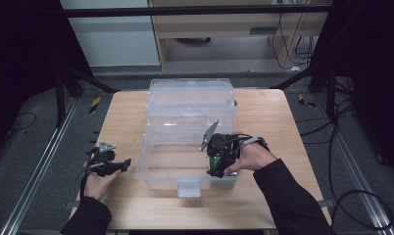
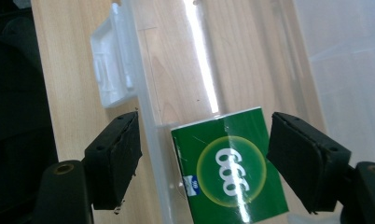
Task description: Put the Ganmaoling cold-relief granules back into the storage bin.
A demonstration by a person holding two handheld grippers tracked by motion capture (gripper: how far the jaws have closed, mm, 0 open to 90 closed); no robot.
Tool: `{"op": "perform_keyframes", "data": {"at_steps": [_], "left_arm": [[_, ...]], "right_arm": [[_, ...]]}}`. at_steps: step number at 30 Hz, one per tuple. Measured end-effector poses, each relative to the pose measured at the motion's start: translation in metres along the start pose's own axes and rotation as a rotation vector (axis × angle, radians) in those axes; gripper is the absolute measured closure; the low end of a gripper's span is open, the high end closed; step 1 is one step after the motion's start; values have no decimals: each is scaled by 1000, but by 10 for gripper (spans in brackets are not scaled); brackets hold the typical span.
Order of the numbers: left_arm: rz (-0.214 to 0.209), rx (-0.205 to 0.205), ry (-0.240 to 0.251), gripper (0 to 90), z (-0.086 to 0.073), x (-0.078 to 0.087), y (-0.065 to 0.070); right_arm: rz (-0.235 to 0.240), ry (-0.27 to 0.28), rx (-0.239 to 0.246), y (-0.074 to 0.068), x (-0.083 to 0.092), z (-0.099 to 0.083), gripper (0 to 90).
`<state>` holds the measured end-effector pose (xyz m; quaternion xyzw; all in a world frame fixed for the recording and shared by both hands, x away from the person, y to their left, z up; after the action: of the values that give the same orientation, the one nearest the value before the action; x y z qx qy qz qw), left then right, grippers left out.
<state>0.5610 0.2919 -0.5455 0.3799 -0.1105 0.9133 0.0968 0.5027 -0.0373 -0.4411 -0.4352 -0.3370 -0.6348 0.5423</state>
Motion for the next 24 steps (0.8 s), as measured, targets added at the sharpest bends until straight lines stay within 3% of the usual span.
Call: {"op": "perform_keyframes", "data": {"at_steps": [24], "left_arm": [[-3, 0, 12, 293, 2, 1, 0]], "right_arm": [[101, 2, -6, -27, -35, 6, 408]]}}
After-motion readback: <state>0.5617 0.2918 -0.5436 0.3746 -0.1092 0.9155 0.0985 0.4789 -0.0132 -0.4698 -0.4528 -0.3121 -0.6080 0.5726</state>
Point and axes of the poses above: each handheld gripper's, and its own axes: x roughly backward along the jaws, z roughly out of its top, y roughly to its right, the point moved 10 cm from there along -x, roughly forward along the jaws, and after that the axes turned 8 degrees about z, right-handed, at the moved point
